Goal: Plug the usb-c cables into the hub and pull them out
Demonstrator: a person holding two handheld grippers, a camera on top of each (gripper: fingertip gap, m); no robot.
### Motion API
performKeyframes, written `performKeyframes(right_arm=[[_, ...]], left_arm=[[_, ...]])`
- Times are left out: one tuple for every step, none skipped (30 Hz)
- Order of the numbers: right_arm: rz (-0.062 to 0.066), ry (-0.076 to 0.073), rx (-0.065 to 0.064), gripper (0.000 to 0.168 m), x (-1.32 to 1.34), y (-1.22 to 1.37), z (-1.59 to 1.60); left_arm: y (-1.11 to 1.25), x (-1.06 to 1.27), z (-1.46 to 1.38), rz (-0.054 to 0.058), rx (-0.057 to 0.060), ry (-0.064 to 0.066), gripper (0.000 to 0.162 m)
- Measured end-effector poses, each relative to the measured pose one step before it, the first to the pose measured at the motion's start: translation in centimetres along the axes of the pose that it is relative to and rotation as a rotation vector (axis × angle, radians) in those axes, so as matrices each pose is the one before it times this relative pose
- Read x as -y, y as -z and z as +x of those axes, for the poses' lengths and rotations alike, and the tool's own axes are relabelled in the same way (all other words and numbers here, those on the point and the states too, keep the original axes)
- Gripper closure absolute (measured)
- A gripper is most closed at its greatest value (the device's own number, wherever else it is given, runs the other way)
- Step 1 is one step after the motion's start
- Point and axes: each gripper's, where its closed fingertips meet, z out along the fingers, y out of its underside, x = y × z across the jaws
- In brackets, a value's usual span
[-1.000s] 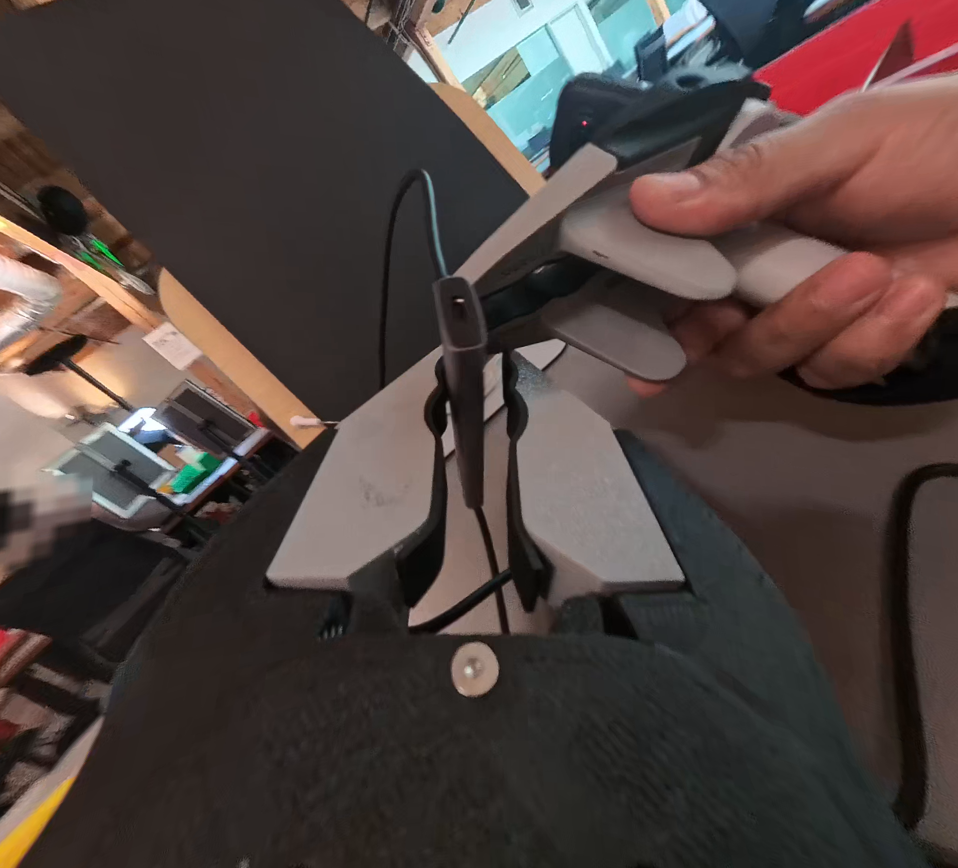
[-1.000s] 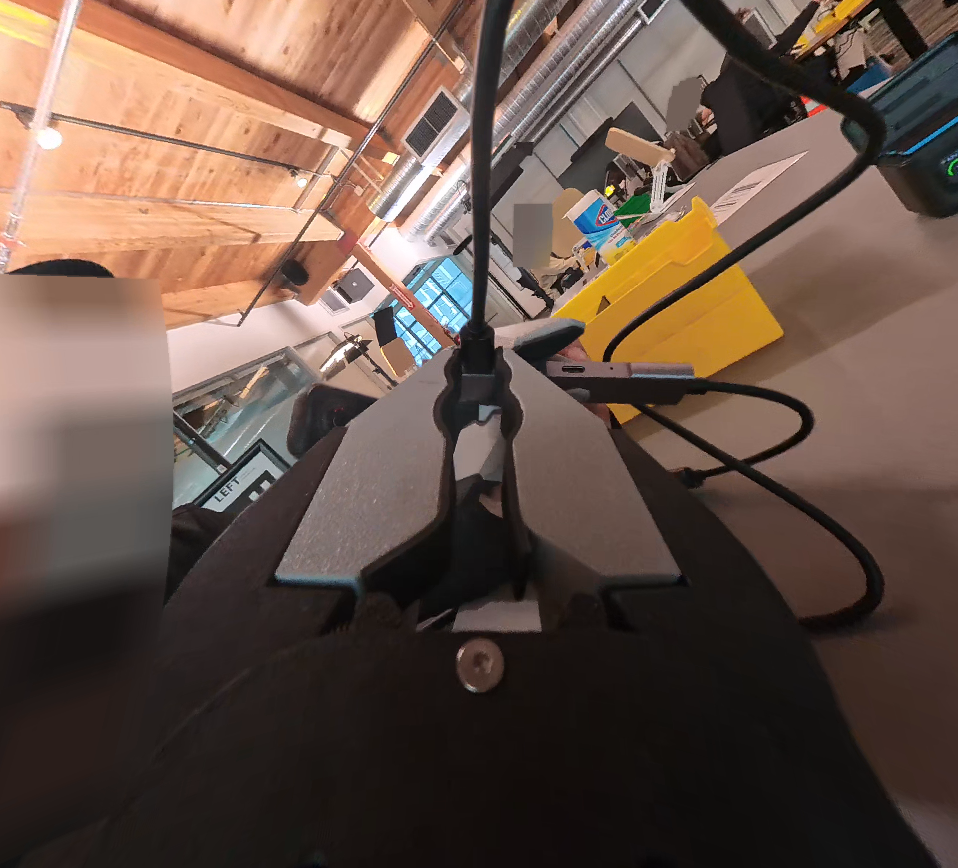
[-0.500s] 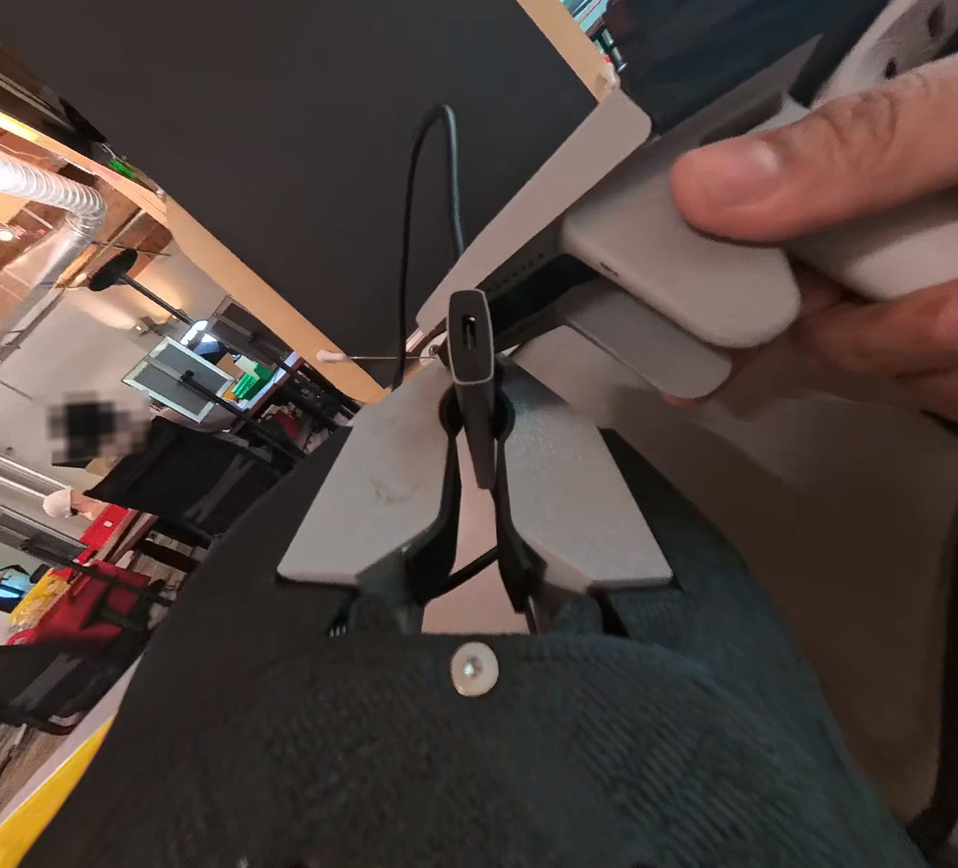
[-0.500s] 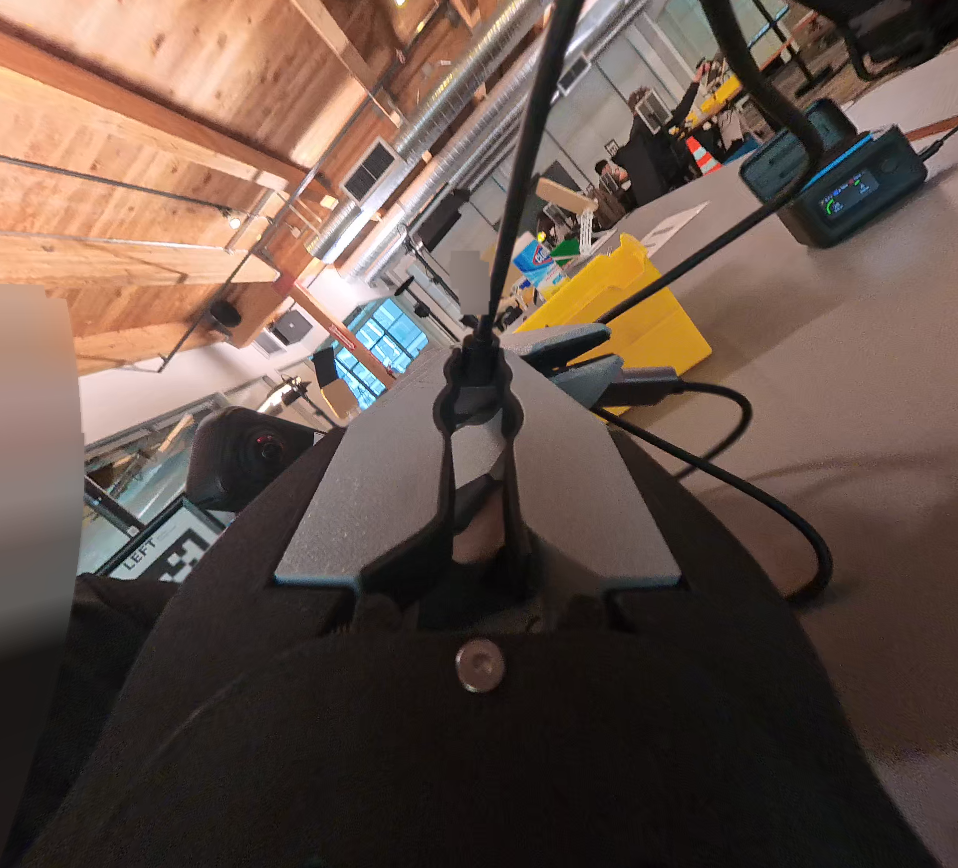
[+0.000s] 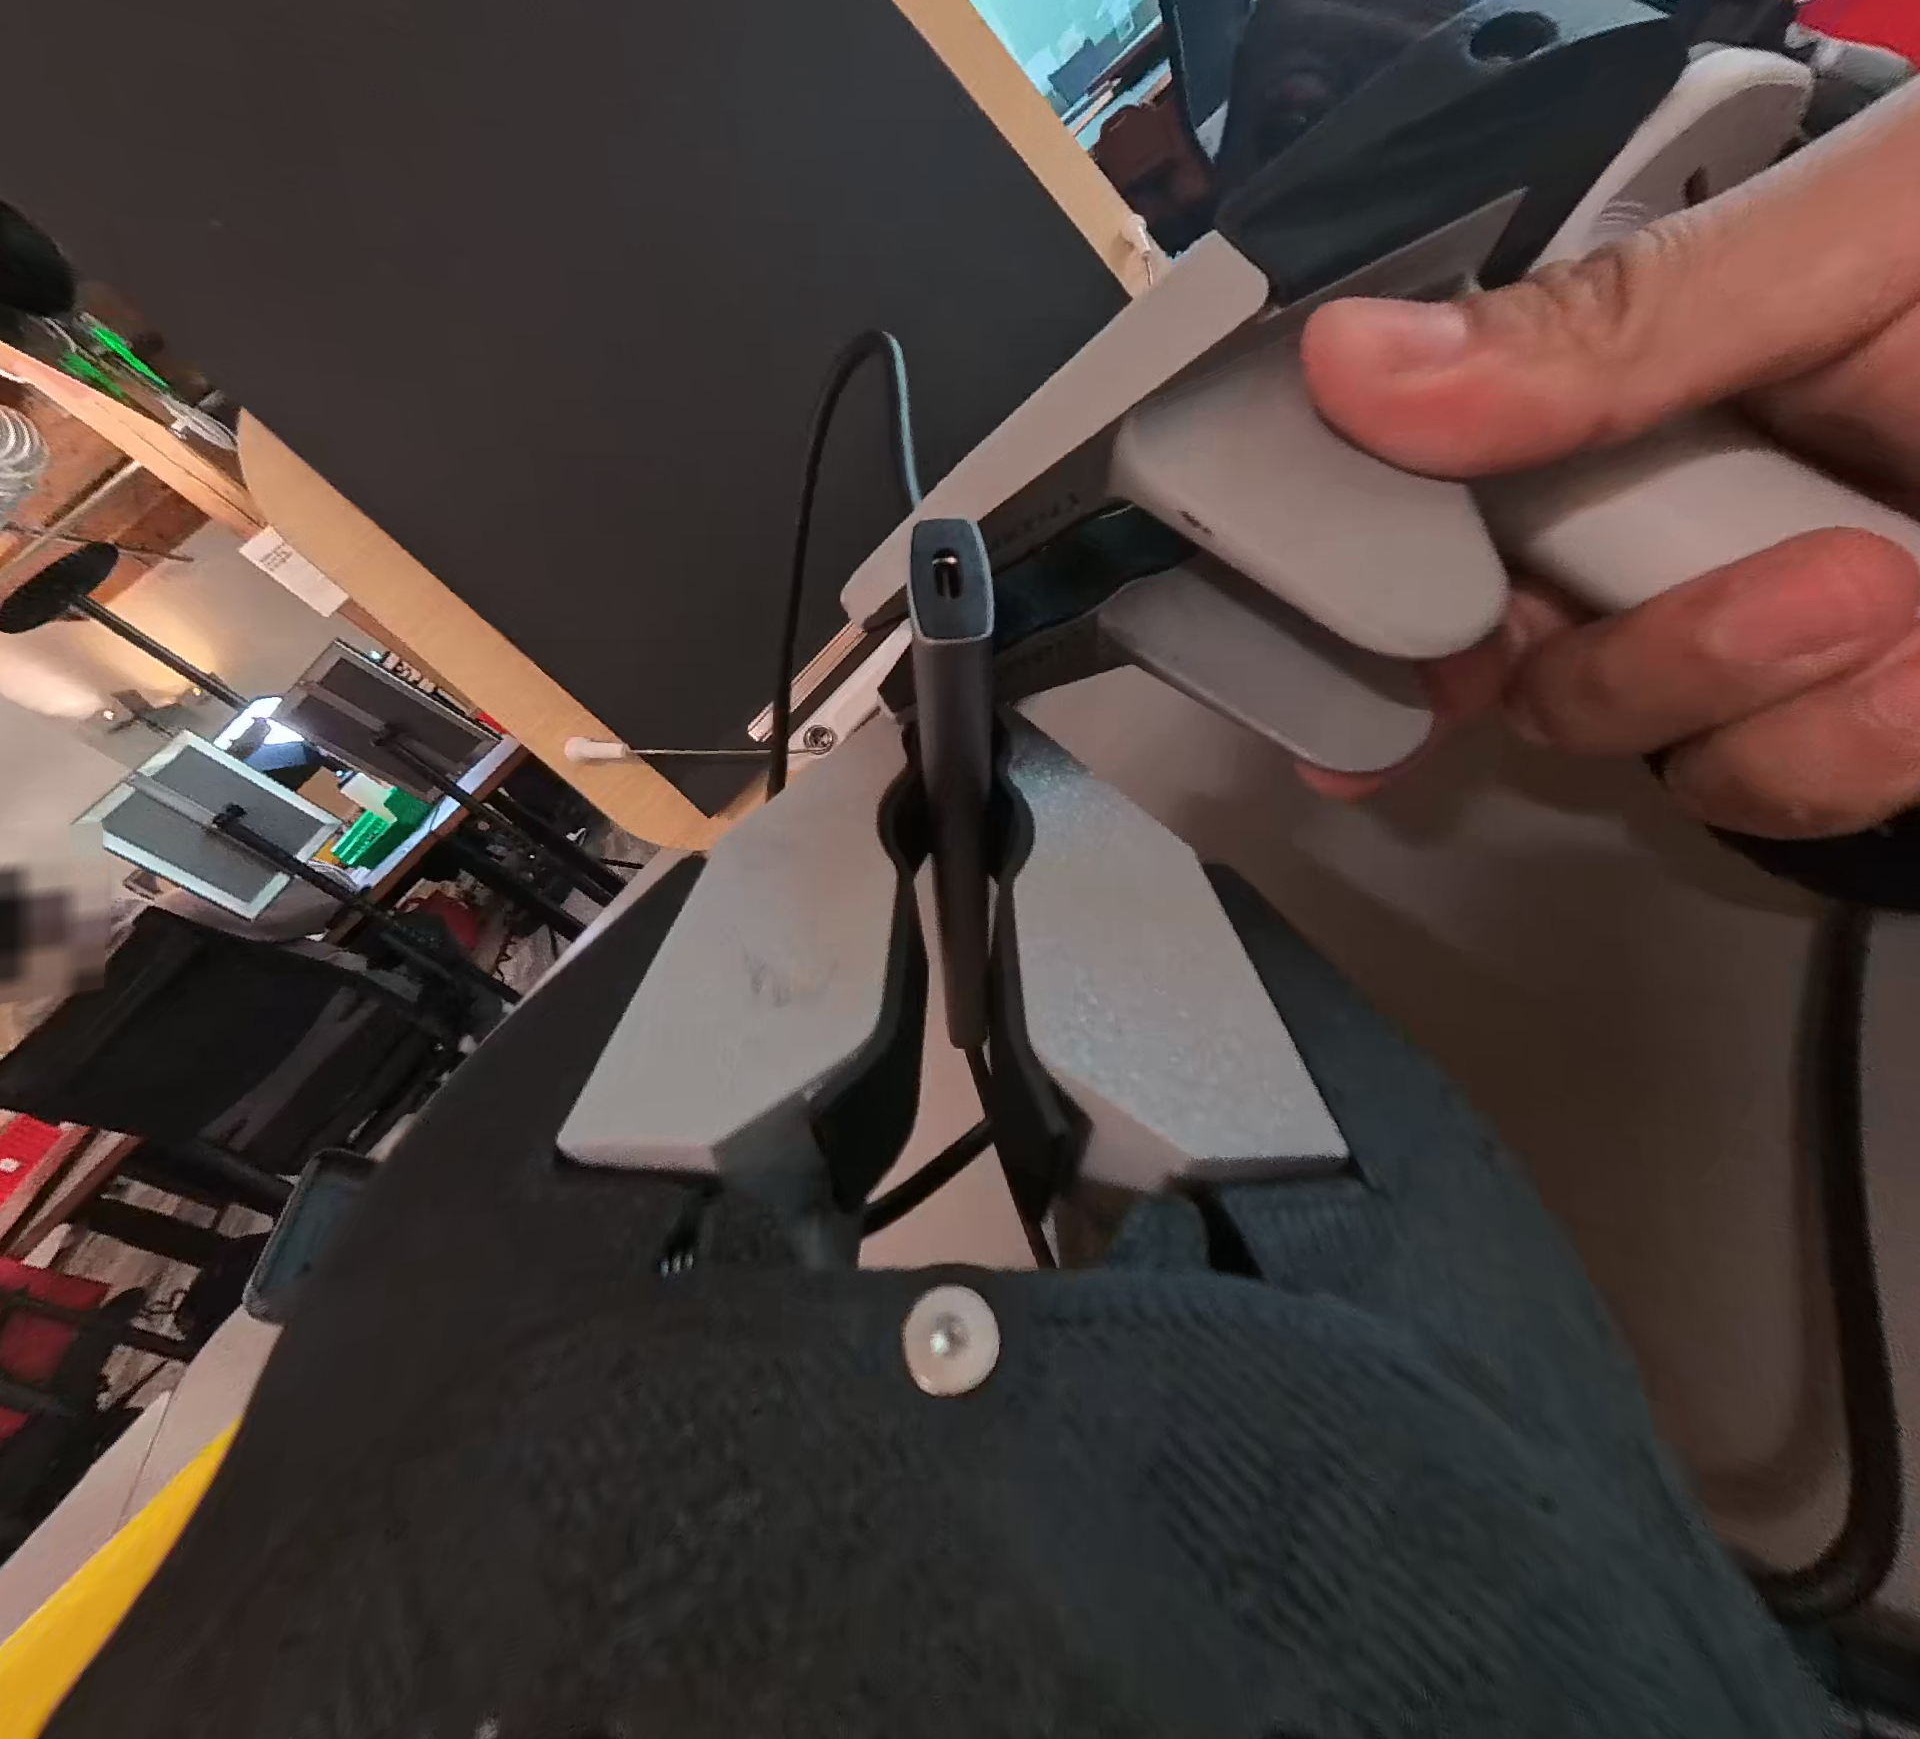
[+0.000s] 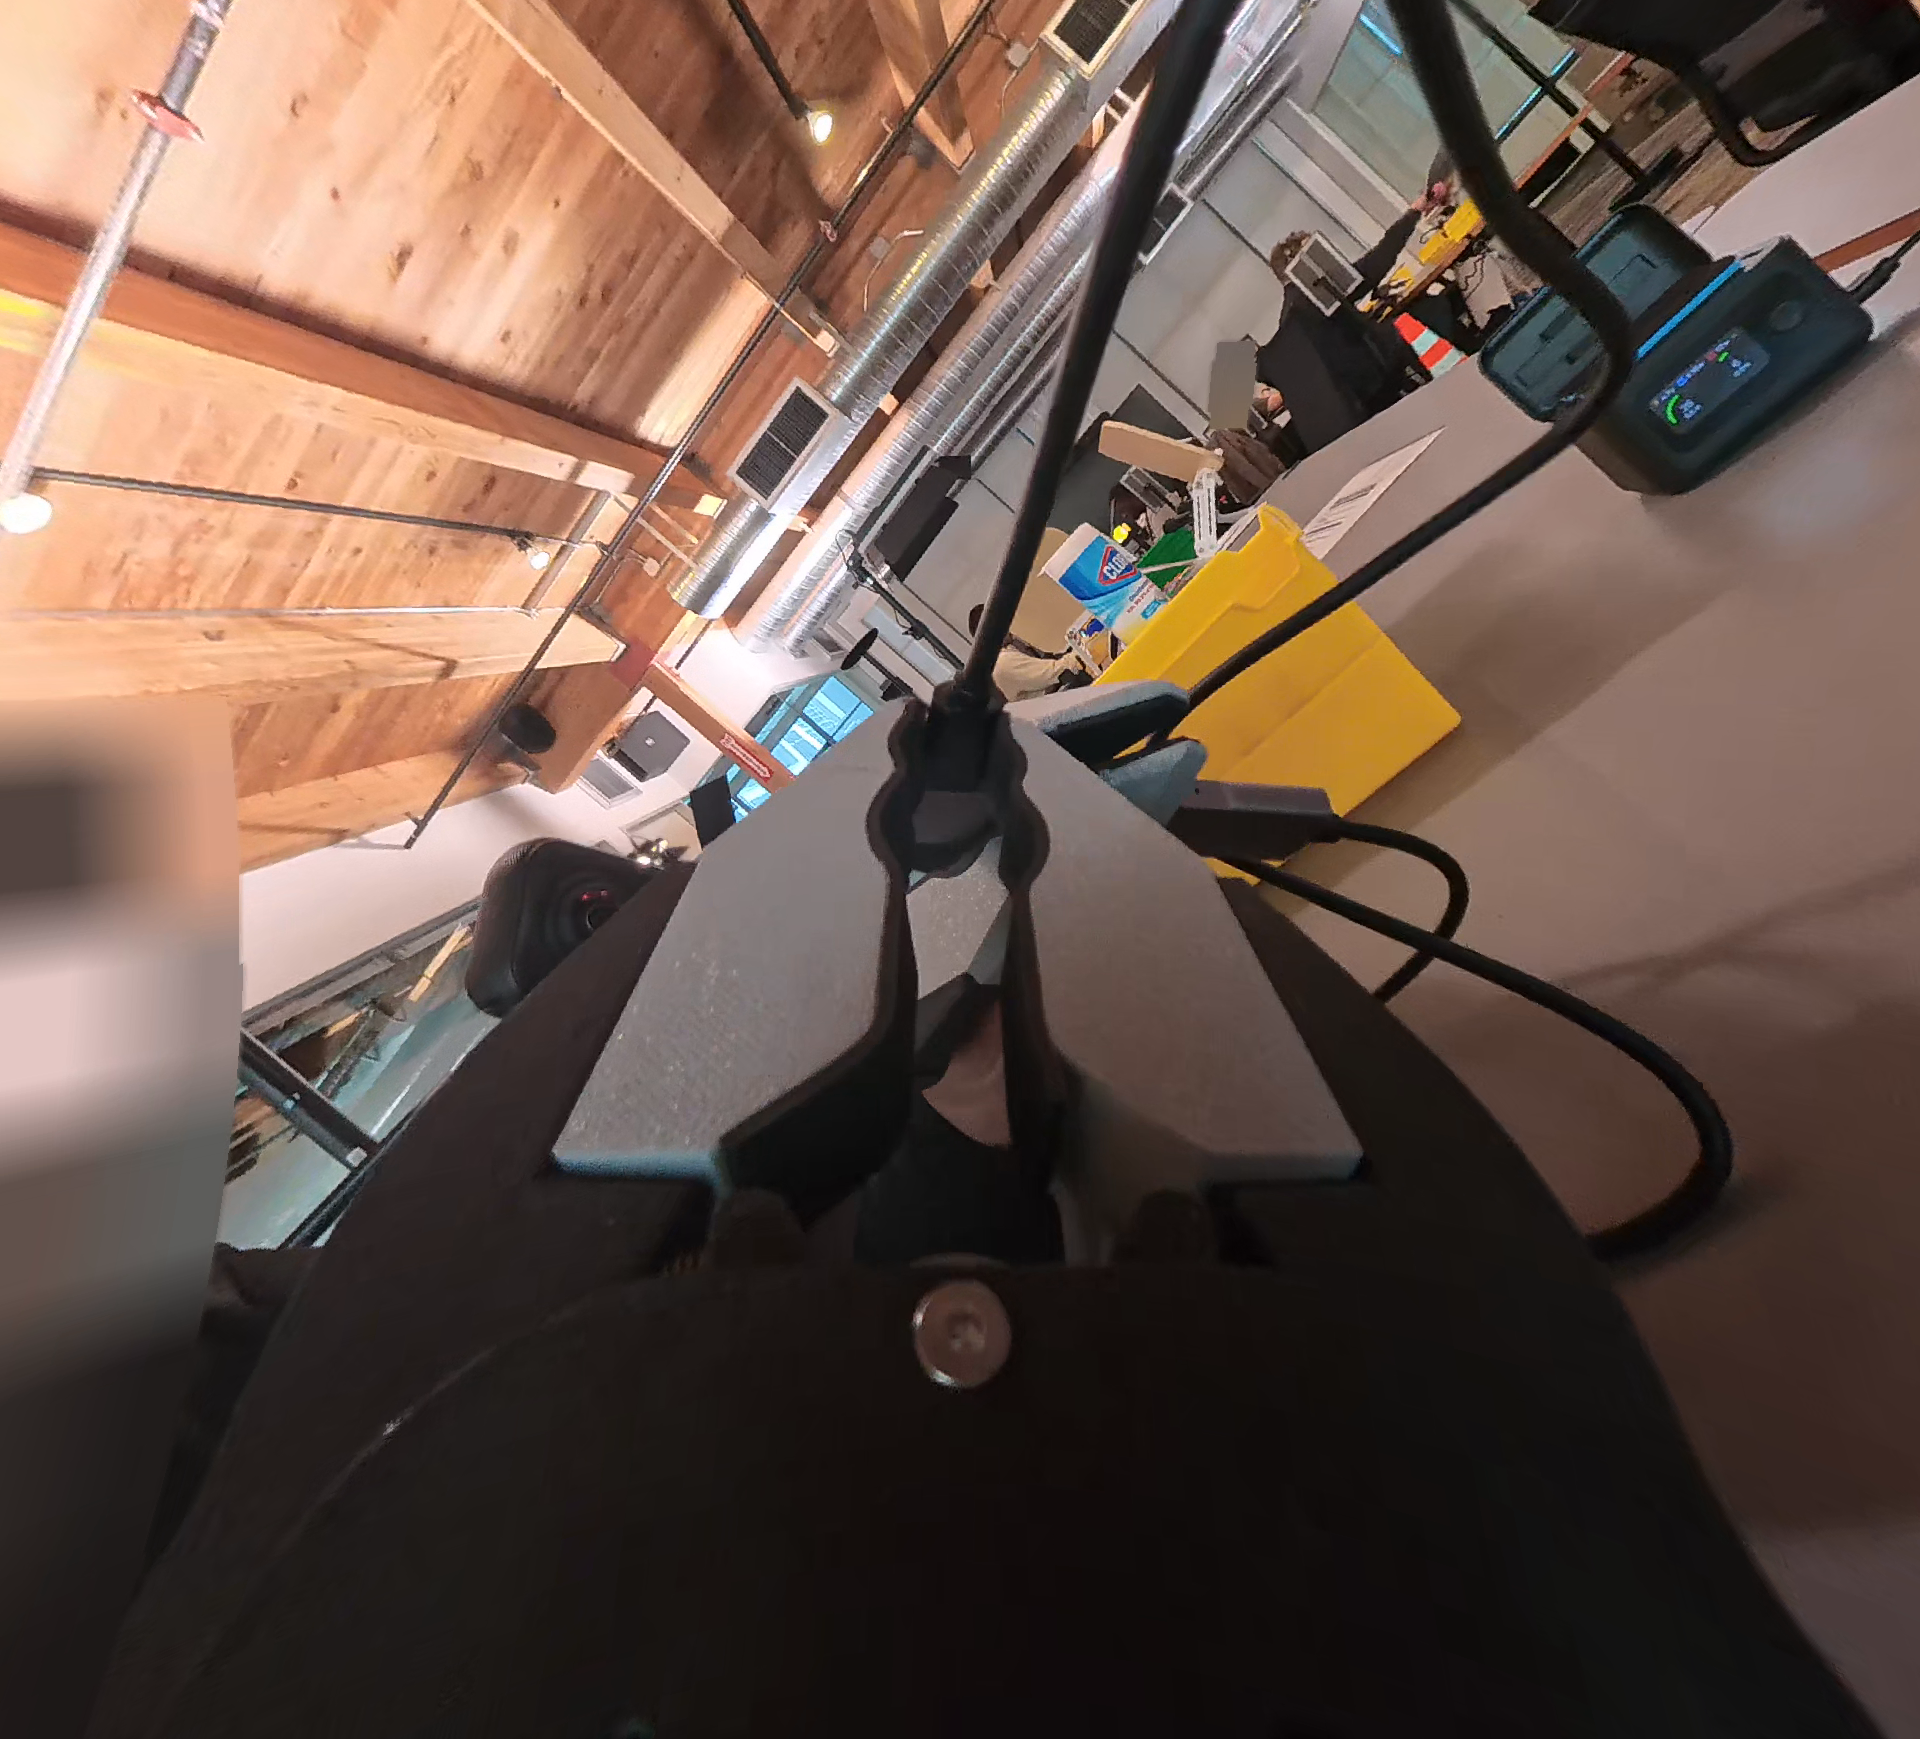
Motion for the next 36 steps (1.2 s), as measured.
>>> performKeyframes(right_arm=[[-0.0053,0.0036,0.0006,0.162,0.014,-0.107,0.029],[0.0029,0.0065,-0.0055,0.162,0.062,-0.105,0.042],[0.0044,0.0048,-0.0013,0.162,0.034,-0.139,0.01],[0.0016,-0.0069,0.0022,0.162,0.056,-0.12,0.103],[0.0121,-0.0099,0.0006,0.162,0.087,-0.124,0.171],[0.0061,-0.0136,0.002,0.162,0.057,-0.139,0.219],[0.0103,-0.0078,-0.0007,0.162,0.059,-0.151,0.207],[0.0025,-0.0023,-0.0004,0.162,-0.012,-0.21,0.149],[-0.0006,0.001,-0.0045,0.163,-0.016,-0.207,0.136],[-0.0003,0.0,0.0013,0.162,-0.01,-0.214,0.064],[0.0018,-0.0026,-0.0003,0.162,0.013,-0.196,0.127],[0.0013,-0.007,0.0004,0.162,-0.024,-0.164,0.183],[-0.0001,-0.0067,-0.0003,0.163,-0.034,-0.129,0.176],[-0.0003,-0.0011,0.0001,0.163,-0.03,-0.123,0.108],[-0.0099,0.0016,0.0009,0.163,-0.079,-0.082,0.043],[-0.013,0.0008,0.0054,0.163,-0.069,-0.006,-0.039],[-0.0018,0.001,0.0038,0.163,-0.042,-0.013,-0.033],[0.0055,-0.0021,-0.0042,0.163,0.005,-0.052,0.104],[0.0114,-0.0036,-0.0052,0.163,0.12,-0.031,0.193],[0.0192,-0.0126,0.0043,0.163,0.185,-0.071,0.166],[0.0106,-0.0132,0.0061,0.163,0.09,-0.075,0.169],[0.0049,-0.005,-0.001,0.163,0.004,-0.093,0.195],[0.0022,0.0036,-0.0025,0.163,-0.041,-0.147,0.141],[0.0012,-0.0097,0.0043,0.163,-0.004,-0.177,0.129],[0.0124,-0.0175,0.0049,0.163,0.088,-0.214,0.199],[0.0115,-0.0125,0.0048,0.164,0.031,-0.232,0.206],[0.0079,-0.012,0.0021,0.163,0.008,-0.22,0.247],[0.0091,-0.0151,0.0034,0.163,0.016,-0.196,0.251],[0.0124,-0.0118,-0.0012,0.163,0.064,-0.127,0.293],[0.0138,-0.0063,-0.0021,0.163,0.051,-0.113,0.279],[0.0099,-0.009,0.0011,0.163,0.019,-0.12,0.22],[0.0131,-0.0071,-0.0004,0.163,0.065,-0.126,0.21],[0.0146,-0.0054,-0.0022,0.164,0.097,-0.112,0.229],[0.0188,-0.0081,0.0004,0.164,0.13,-0.119,0.236],[0.0156,-0.0103,0.0007,0.164,0.112,-0.104,0.234],[0.0179,-0.0032,-0.0036,0.164,0.118,-0.1,0.215]], left_arm=[[0.015,-0.052,-0.077,-0.0003,-0.003,0.0035,0.157],[-0.009,-0.037,-0.134,0.0005,0.0063,0.004,0.156],[0.032,-0.024,-0.135,0.0013,0.0049,0.01,0.157],[-0.002,-0.128,-0.128,-0.0063,0.0059,-0.0008,0.157],[-0.059,-0.177,-0.143,-0.0068,0.0078,0.0047,0.157],[-0.041,-0.237,-0.117,-0.0067,0.0025,0.0049,0.157],[-0.048,-0.23,-0.147,-0.0074,0.0063,0.0028,0.157],[0.022,-0.201,-0.173,-0.0034,0.0049,0.0054,0.157],[0.029,-0.191,-0.167,-0.004,0.0039,0.0081,0.157],[0.062,-0.098,-0.196,-0.0006,0.0048,0.0062,0.157],[0.026,-0.171,-0.156,-0.0058,0.0034,0.0028,0.157],[0.01,-0.225,-0.128,-0.006,0.0004,0.0071,0.158],[0.02,-0.211,-0.069,-0.0046,-0.002,0.0042,0.157],[0.042,-0.14,-0.083,-0.002,0.0004,0.0017,0.157],[0.09,-0.105,-0.028,-0.0031,-0.0018,-0.0057,0.157],[0.114,-0.016,0.018,-0.0022,-0.0048,-0.0092,0.157],[0.089,0.021,-0.044,0.001,-0.0013,0.0006,0.157],[-0.032,-0.115,-0.048,-0.0006,0.0017,0.0014,0.157],[-0.131,-0.143,-0.07,-0.0051,0.0029,0.0109,0.158],[-0.144,-0.1,-0.141,-0.0054,0.0095,0.0122,0.157],[-0.07,-0.167,-0.113,-0.0078,0.006,0.0053,0.157],[-0.019,-0.215,-0.071,-0.0068,0.0034,0.003,0.157],[0.017,-0.184,-0.116,-0.004,0.0026,0.0065,0.157],[0.023,-0.174,-0.191,-0.0088,0.0083,-0.0038,0.157],[-0.032,-0.223,-0.263,-0.013,0.0122,-0.0014,0.157],[-0.02,-0.244,-0.252,-0.0093,0.0111,0.0052,0.157],[-0.011,-0.311,-0.252,-0.0138,0.015,-0.006,0.157],[-0.038,-0.291,-0.223,-0.0145,0.0164,-0.0101,0.157],[-0.094,-0.301,-0.143,-0.0142,0.0119,0.0016,0.157],[-0.099,-0.277,-0.129,-0.0099,0.0095,0.0082,0.157],[-0.062,-0.238,-0.12,-0.01,0.0078,0.0023,0.157],[-0.069,-0.207,-0.178,-0.0103,0.0164,-0.0062,0.158],[-0.115,-0.197,-0.116,-0.0086,0.0106,0.0049,0.158],[-0.151,-0.195,-0.147,-0.009,0.0124,0.0062,0.157],[-0.124,-0.193,-0.133,-0.0109,0.0165,-0.0052,0.158],[-0.129,-0.173,-0.091,-0.0096,0.0148,0.007,0.157]])
